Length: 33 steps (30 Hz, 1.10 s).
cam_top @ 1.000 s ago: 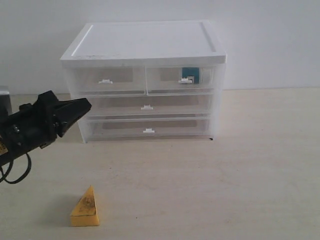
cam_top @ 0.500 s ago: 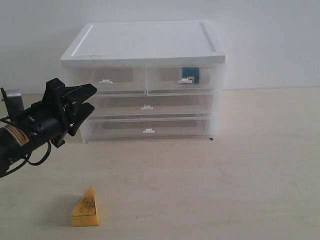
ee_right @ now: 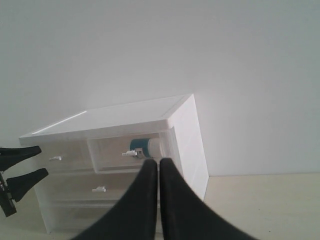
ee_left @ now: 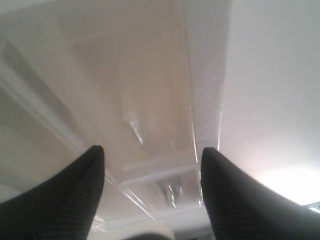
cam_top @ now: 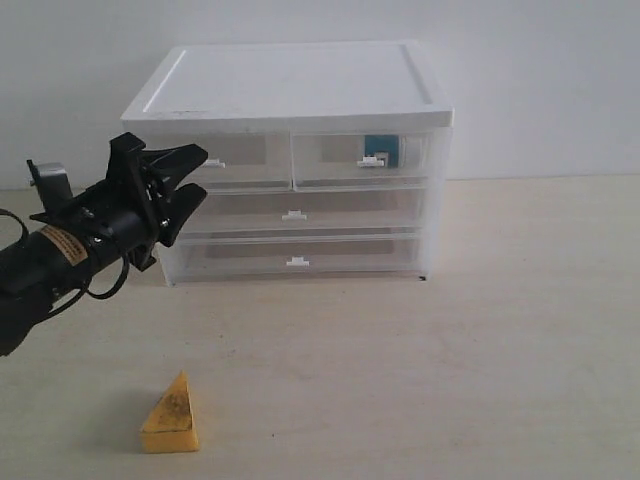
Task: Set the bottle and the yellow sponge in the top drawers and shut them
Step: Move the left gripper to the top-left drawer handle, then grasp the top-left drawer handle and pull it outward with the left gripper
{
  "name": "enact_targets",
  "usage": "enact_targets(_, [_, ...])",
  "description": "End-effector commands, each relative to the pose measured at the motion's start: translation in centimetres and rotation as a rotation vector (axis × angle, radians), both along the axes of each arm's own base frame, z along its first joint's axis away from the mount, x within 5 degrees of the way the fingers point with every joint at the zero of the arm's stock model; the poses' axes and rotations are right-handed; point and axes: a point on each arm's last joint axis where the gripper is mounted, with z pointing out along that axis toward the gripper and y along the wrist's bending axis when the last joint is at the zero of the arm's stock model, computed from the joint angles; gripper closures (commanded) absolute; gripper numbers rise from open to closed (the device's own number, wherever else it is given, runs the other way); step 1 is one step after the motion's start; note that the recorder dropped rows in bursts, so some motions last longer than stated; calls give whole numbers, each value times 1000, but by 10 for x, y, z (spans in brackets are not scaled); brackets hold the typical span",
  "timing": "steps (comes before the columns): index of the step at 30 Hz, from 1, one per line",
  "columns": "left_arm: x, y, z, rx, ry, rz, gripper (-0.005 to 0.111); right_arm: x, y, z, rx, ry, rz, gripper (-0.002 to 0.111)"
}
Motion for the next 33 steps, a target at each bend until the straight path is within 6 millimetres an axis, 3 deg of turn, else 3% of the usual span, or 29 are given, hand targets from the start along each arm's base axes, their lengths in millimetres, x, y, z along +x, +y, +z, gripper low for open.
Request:
enact_targets(1, [6, -5, 2, -26, -14, 1, 55, 0, 0, 0, -6, -9, -3, 108])
enact_targets(9, [14, -5, -14, -36, 23, 24, 58, 0, 0, 0, -6, -9, -3, 108])
enact_targets(15, [22, -7, -14, -54, 19, 18, 59, 0, 0, 0, -6, -9, -3, 108])
enact_targets(27, [27, -8, -9, -58, -4, 17, 102, 0, 0, 0, -6, -9, -3, 108])
enact_targets(33, [25, -10, -9, -45, -8, -10, 103, 0, 0, 0, -6, -9, -3, 108])
